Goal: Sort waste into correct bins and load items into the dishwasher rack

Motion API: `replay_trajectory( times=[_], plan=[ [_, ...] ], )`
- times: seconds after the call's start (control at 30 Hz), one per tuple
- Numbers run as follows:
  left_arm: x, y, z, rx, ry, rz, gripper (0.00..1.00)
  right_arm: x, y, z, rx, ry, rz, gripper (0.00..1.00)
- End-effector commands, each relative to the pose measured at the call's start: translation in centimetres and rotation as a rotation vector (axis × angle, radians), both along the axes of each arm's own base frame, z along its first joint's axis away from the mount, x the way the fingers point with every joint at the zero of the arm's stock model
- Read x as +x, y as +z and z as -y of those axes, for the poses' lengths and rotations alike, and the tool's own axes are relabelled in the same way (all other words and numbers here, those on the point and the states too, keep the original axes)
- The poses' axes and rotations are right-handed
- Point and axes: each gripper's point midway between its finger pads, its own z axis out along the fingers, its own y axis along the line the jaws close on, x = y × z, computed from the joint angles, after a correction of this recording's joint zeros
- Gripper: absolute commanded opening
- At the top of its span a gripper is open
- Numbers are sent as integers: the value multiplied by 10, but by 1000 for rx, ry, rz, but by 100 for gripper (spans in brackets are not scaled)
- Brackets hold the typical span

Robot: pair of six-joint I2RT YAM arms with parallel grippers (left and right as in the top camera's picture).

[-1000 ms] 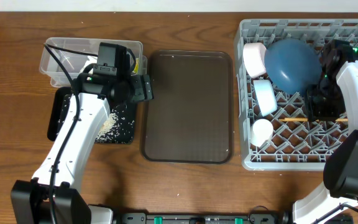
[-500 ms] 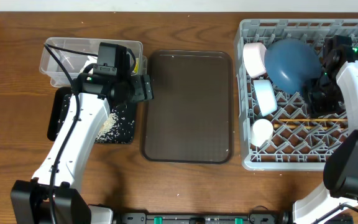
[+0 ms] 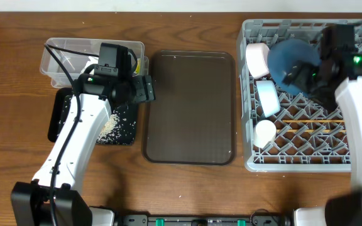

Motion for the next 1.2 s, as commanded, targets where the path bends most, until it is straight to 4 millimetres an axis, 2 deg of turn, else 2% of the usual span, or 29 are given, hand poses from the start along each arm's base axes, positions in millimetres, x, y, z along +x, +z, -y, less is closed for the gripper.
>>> replay_trajectory(
  times=[0.0, 0.17, 0.37, 0.53, 0.7, 0.8, 0.9, 1.0, 1.07, 1.17],
  plan=[
    [-1, 5, -3, 11, 3, 17, 88, -15, 31, -38, -72, 344, 76, 99],
    [-1, 5, -3, 11, 3, 17, 88, -30, 55, -73, -70, 454, 158, 99],
    [-1, 5, -3, 11, 3, 17, 88, -35, 58, -87, -67, 499, 169, 99],
    [-1, 5, -3, 11, 3, 17, 88, -41, 54, -83, -89, 524, 136, 99],
    [-1, 5, -3, 11, 3, 17, 88, -31, 60, -74, -171, 543, 176, 99],
    [-1, 5, -3, 11, 3, 17, 88, -20, 75, -66, -208, 565, 256, 99],
    [-1, 5, -3, 11, 3, 17, 88, -11, 95, -51, -222, 505, 387, 99],
    [-1, 5, -3, 11, 3, 17, 88, -7, 106, -41, -226, 471, 516, 99],
    [-1, 5, -3, 11, 3, 17, 88, -10, 106, -38, -218, 480, 596, 99],
    [-1, 5, -3, 11, 3, 17, 88, -19, 94, -31, -215, 476, 685, 99]
  ],
)
